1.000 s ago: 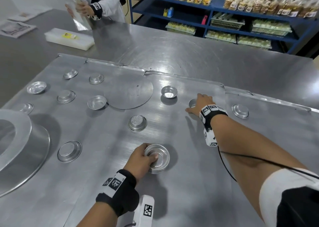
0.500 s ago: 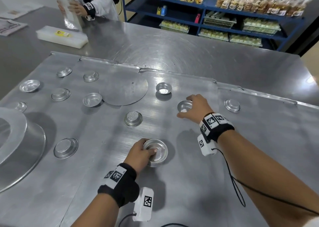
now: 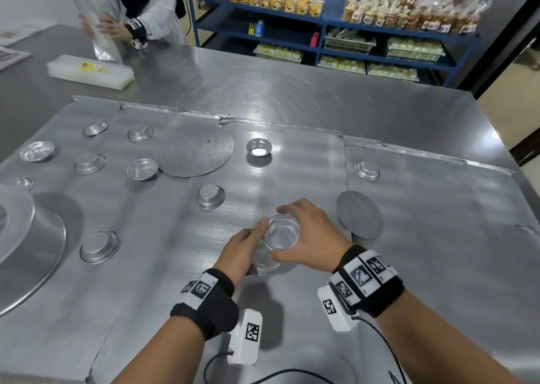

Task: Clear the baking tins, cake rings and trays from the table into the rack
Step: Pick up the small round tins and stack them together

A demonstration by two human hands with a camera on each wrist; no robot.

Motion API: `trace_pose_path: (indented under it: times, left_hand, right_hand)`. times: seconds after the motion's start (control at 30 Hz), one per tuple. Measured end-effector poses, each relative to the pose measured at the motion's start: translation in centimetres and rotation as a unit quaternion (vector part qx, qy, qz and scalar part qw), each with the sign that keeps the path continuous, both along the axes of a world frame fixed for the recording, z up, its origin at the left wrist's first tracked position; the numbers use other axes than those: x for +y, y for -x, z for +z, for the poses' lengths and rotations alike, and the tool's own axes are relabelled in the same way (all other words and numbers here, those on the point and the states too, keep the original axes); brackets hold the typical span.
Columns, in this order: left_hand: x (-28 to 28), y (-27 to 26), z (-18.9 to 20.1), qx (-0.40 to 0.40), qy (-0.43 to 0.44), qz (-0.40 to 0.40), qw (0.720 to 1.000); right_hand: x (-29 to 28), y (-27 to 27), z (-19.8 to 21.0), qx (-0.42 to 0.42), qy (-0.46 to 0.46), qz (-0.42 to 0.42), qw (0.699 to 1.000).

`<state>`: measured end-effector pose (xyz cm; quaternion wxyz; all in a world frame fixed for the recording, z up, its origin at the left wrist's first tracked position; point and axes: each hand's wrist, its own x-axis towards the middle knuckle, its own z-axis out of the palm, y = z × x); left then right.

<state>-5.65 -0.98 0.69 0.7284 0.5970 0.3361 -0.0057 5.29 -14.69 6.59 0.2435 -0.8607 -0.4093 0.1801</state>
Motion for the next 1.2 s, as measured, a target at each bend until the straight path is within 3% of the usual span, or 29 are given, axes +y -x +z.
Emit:
trace_pose_path:
  times: [0.4,0.7,0.83,1.03,1.2]
  left_hand:
    - [-3.2,-0.1,0.5,0.010,-0.022,-0.031,0.999]
    - [-4.6,-0.8,-0.4,0.012,-0.054,-0.051,0.997]
    - [-5.1,-1.5,-0.4,0.010,-0.039,-0.049,0.998]
    - [-5.4,-2.8,-0.7,0.020,-0.026,-0.043,0.999]
    - [-5.3,-4.2,-0.9,0.023,-0.025,-0.040,0.999]
  right_hand:
    - [-3.0,3.0,-2.6,-0.037,-0.041,0.027,0.998]
    - [-5.1,2.6,-2.9,0.012,-0.034,0.020,0.999]
    - [-6.5,0.3,-2.6,0.054,0.001,0.044,0.998]
    - [-8.0,-6.1,-4.0,0.088,0.058,0.011,0.994]
    - [-8.4,-12.7,-4.0,-0.002,0.113,-0.072,0.991]
